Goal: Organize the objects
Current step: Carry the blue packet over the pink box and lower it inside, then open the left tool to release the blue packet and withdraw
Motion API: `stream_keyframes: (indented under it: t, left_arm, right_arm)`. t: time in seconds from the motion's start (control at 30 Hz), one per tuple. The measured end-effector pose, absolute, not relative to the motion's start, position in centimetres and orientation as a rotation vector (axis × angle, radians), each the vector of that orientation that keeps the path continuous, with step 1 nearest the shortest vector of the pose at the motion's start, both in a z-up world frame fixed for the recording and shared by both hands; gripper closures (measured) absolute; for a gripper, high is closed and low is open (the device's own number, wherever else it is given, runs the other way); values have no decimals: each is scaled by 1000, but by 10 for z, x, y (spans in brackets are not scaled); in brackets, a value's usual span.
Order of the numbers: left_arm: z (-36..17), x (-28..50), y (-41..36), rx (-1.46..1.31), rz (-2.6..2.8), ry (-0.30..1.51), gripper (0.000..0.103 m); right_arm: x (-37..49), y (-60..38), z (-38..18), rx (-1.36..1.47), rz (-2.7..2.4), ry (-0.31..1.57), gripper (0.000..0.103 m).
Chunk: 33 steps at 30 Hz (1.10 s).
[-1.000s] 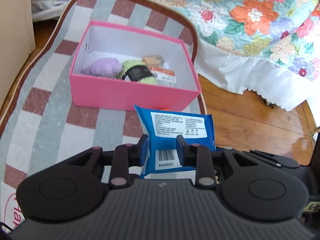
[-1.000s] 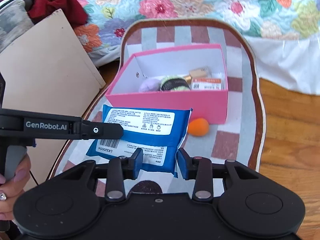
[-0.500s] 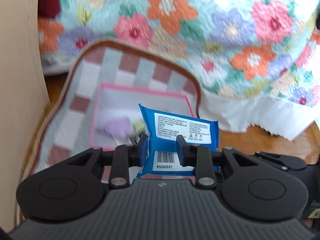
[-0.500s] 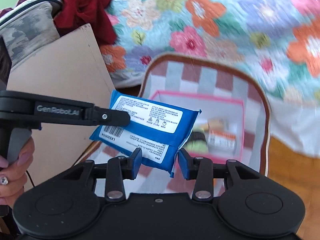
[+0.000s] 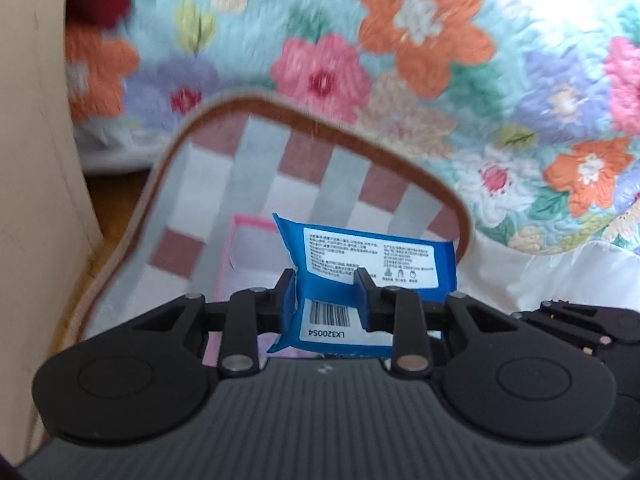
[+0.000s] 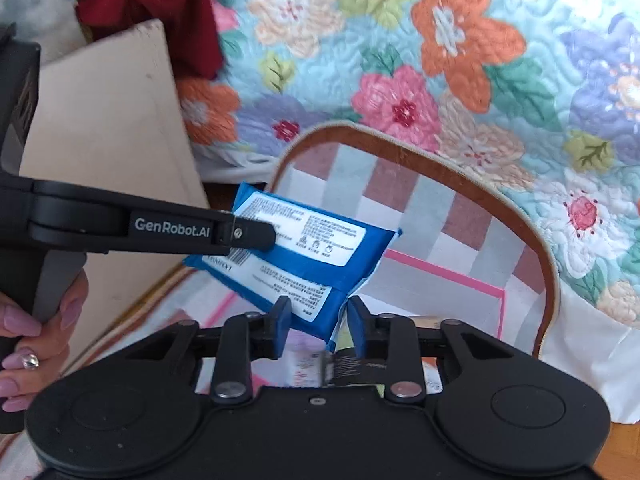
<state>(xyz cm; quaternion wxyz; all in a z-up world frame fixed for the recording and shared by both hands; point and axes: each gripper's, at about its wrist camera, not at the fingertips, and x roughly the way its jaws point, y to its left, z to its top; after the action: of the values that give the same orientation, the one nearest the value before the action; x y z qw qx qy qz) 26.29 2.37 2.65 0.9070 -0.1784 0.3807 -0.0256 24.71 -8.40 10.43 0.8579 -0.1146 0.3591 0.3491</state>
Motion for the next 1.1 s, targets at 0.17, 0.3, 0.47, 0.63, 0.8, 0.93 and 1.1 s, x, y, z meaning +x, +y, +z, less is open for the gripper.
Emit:
stream_keyframes:
  t: [0.17, 0.3, 0.47, 0.63, 0.8, 0.93, 1.1]
  left_arm:
    - [-15, 294, 28, -388, -71, 875, 74]
    - [-42, 320, 25, -393, -76, 931, 74]
    - [-68, 342, 11, -356, -39, 941, 72]
    - [-64, 331, 3, -215, -54, 969, 68]
    - [-45, 304, 5, -224, -45, 998, 62]
    - [-24, 283, 4, -280, -59, 1031, 62]
    - [8, 249, -5, -338, -122, 1012, 59]
  right_arm:
    - [271, -94, 71, -135, 743, 788, 72]
    - [293, -96, 46, -107, 727, 823, 72]
    - [319, -95, 18, -115, 684, 864, 70]
    - [327, -98, -2, -118, 560, 907, 63]
    - [307, -122, 3, -15, 575, 946, 63]
    - [289, -133, 22, 0, 619, 970, 62]
    - [261, -133, 54, -127, 598, 989, 54]
